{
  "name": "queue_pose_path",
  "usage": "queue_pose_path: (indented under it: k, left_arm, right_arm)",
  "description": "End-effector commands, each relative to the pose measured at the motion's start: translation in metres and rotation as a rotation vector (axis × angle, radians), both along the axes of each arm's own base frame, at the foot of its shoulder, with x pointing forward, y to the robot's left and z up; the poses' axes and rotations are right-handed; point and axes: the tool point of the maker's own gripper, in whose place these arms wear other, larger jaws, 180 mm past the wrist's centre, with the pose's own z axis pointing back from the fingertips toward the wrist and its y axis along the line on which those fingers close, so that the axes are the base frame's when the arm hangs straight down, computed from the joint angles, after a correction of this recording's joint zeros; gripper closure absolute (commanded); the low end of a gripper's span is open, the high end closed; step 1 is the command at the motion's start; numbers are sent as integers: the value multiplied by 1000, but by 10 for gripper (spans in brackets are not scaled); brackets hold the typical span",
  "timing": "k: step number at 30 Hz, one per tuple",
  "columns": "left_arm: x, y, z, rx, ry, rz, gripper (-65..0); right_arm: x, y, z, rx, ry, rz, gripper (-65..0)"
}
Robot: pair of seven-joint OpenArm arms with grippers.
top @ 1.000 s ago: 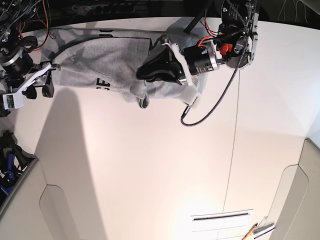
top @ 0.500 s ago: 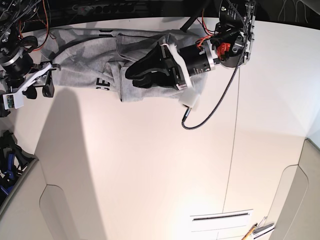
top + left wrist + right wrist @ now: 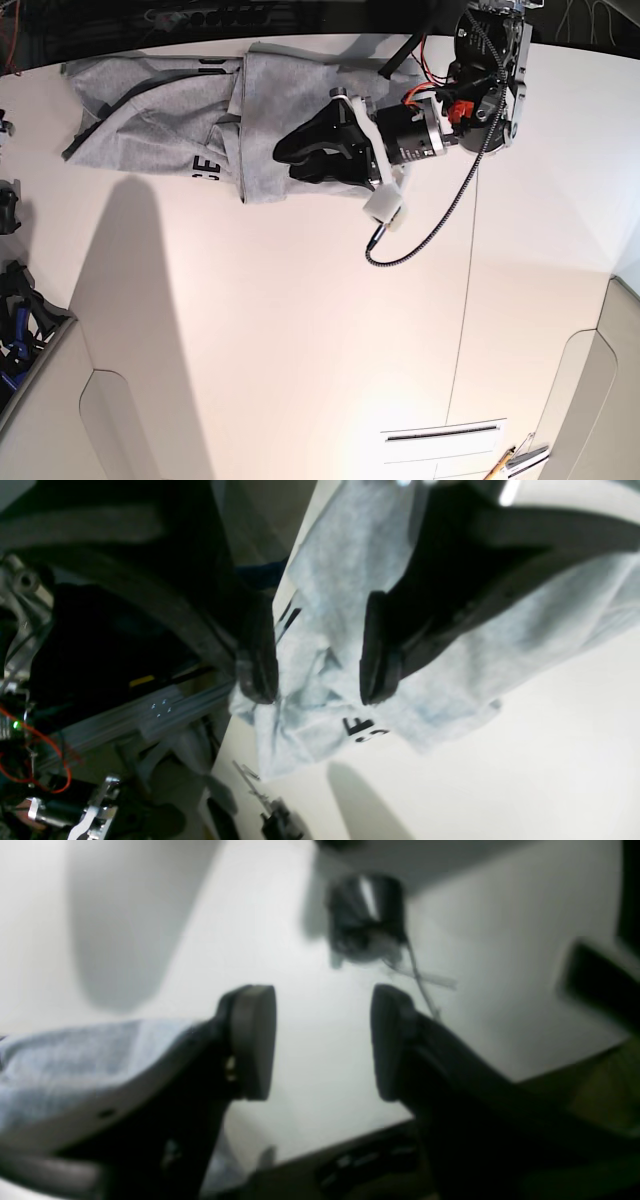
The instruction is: Fold the T-shirt properly
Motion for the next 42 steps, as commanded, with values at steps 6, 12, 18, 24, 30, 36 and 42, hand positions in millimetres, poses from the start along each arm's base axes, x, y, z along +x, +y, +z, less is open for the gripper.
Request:
queue_pose_path:
  k: [6, 12, 18, 24, 30, 36, 42]
  left_arm:
    - [13, -2, 19, -32, -64, 2, -303]
    - [13, -2, 19, -32, -64, 2, -303]
    - [13, -2, 18, -25, -65, 2, -303]
    - [13, -1, 15, -5, -68, 2, -303]
    - [13, -1, 15, -5, -68, 2, -303]
    - [14, -1, 15, -5, -69, 2, -303]
    - [13, 0, 15, -4, -68, 2, -303]
  right_arm:
    - [-6, 11, -45, 393, -8, 84, -304]
    - [-16, 58, -99, 711, 86, 128, -304]
    - [-14, 98, -117, 758, 187, 237, -351]
    - [-13, 112, -122, 778, 210, 265, -359]
    - [-12, 114, -120, 790, 195, 268, -358]
    - [-1, 118, -114, 811, 155, 280, -358]
    - [10, 125, -111, 818, 132, 292, -279]
